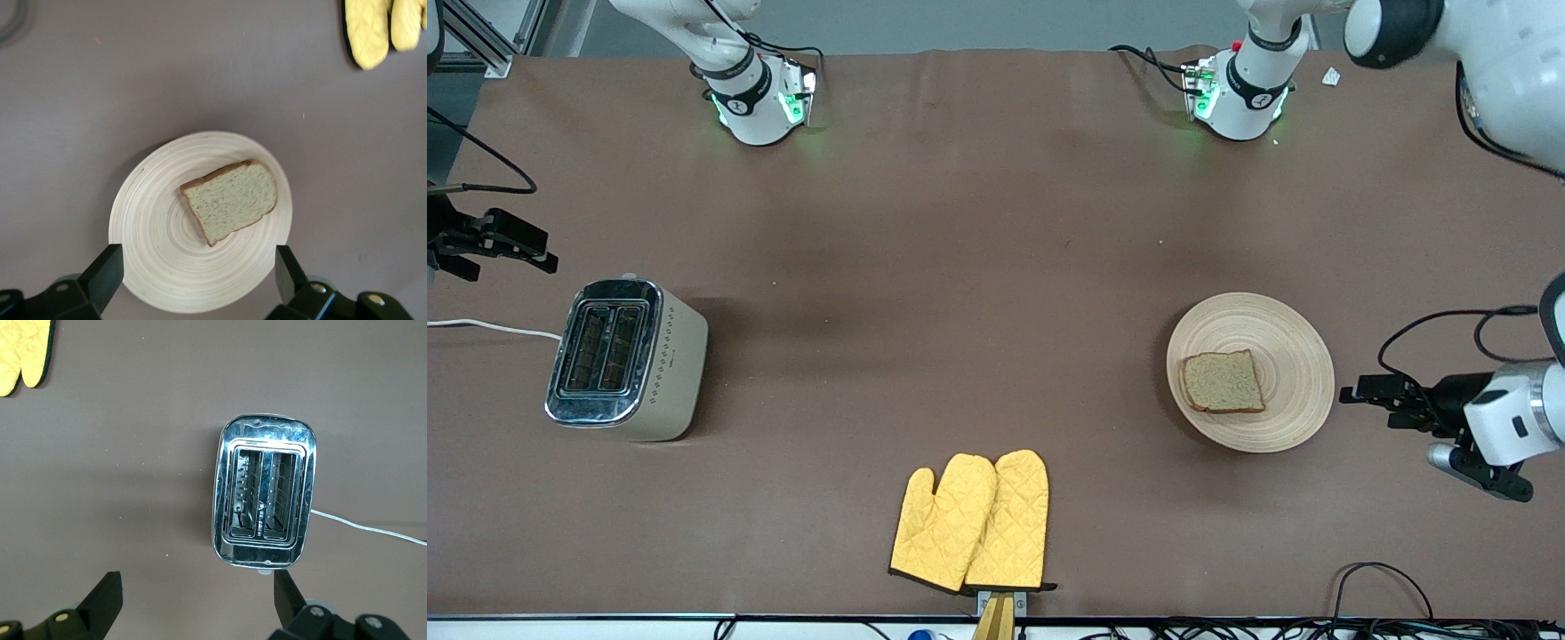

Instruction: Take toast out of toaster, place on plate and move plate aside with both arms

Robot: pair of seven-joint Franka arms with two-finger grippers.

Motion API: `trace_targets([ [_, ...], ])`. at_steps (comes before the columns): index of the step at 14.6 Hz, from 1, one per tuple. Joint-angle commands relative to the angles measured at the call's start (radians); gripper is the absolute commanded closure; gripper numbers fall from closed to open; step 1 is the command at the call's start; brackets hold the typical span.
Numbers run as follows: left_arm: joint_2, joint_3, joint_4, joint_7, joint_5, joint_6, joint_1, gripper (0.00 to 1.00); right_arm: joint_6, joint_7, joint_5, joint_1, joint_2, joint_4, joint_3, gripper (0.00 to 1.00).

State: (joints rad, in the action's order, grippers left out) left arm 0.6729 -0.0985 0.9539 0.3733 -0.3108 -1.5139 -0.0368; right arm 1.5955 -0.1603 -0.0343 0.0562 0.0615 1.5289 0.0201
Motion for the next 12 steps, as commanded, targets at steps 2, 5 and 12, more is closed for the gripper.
trace_targets([
  [2, -0.194, -0.023, 0.046, -0.115, 0.148, 0.052, -0.075, 0.00, -0.008, -0.008, 0.007, 0.005, 0.000, -0.009, -0.008, 0.00],
  [5, -0.318, -0.015, 0.083, -0.333, 0.190, 0.116, -0.106, 0.00, -0.008, -0.008, 0.007, 0.008, 0.000, -0.009, -0.008, 0.00],
  [12, -0.606, 0.020, 0.525, -0.358, 0.254, -0.115, -0.118, 0.00, -0.008, -0.008, 0.007, 0.008, 0.000, -0.009, -0.008, 0.00],
])
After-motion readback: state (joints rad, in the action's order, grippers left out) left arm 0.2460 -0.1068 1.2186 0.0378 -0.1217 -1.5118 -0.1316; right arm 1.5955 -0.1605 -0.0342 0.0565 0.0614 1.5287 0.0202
